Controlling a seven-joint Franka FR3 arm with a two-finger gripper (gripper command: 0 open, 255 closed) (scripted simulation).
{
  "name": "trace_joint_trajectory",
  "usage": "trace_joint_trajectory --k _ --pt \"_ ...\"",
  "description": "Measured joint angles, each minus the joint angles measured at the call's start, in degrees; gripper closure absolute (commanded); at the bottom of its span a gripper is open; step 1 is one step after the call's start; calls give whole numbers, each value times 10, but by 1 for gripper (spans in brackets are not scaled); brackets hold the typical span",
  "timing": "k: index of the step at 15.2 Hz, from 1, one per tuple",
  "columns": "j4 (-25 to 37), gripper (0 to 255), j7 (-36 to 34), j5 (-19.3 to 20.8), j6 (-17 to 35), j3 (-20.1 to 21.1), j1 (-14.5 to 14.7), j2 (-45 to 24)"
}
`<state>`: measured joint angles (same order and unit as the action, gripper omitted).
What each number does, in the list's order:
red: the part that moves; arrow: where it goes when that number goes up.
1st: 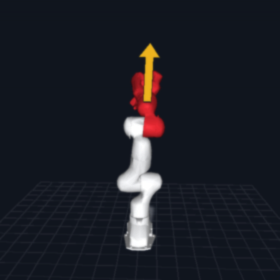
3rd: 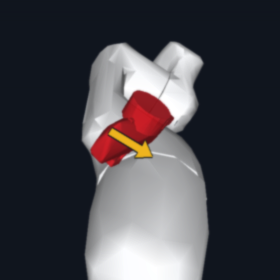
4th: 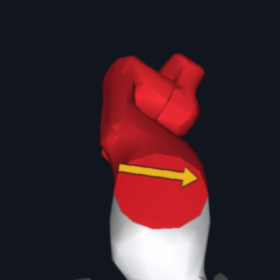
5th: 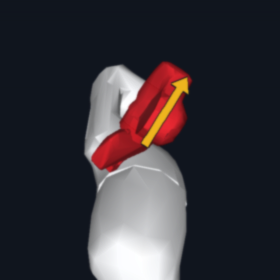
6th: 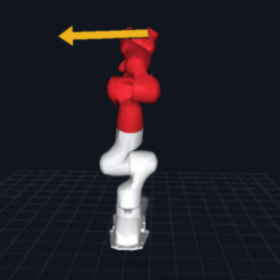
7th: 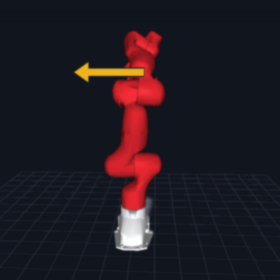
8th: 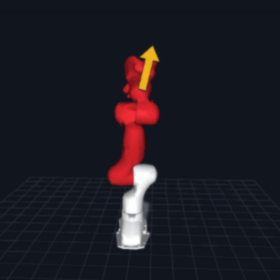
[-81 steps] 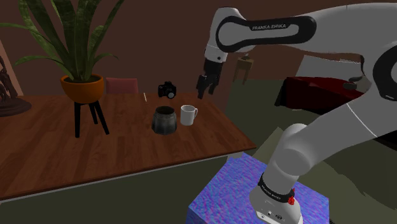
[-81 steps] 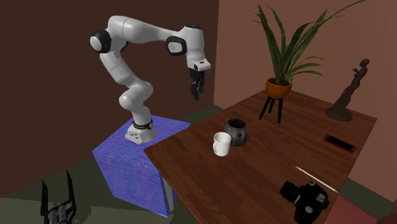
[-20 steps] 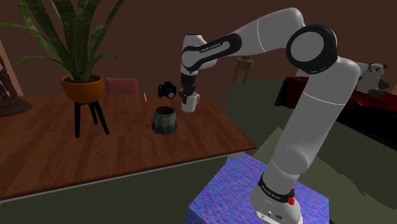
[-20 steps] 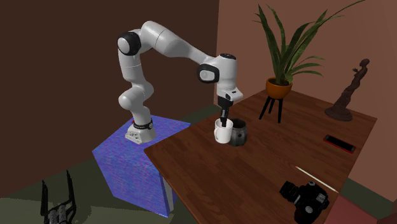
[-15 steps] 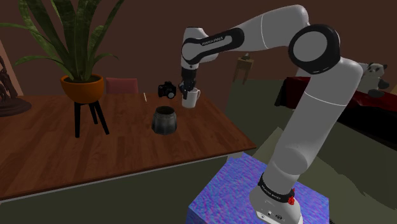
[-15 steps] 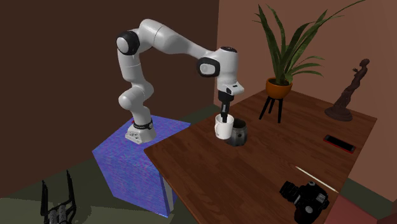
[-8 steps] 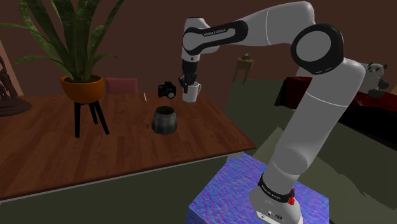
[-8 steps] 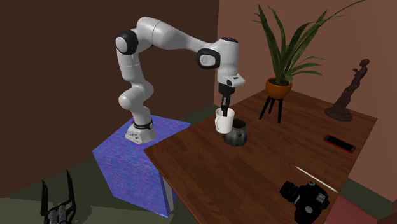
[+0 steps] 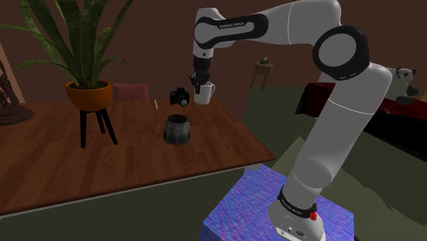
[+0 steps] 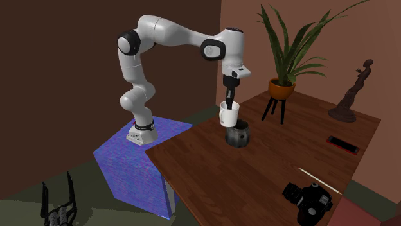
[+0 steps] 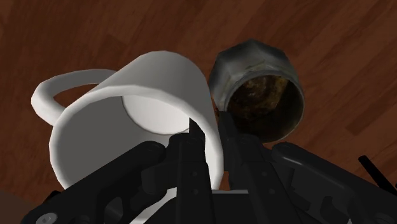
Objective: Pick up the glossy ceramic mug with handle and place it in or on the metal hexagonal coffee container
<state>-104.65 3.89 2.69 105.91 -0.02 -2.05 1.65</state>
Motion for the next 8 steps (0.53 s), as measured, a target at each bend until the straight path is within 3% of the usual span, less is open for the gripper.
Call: trace_joint_trajectory --k 8 --pt "119 255 -92 9 -49 45 48 -75"
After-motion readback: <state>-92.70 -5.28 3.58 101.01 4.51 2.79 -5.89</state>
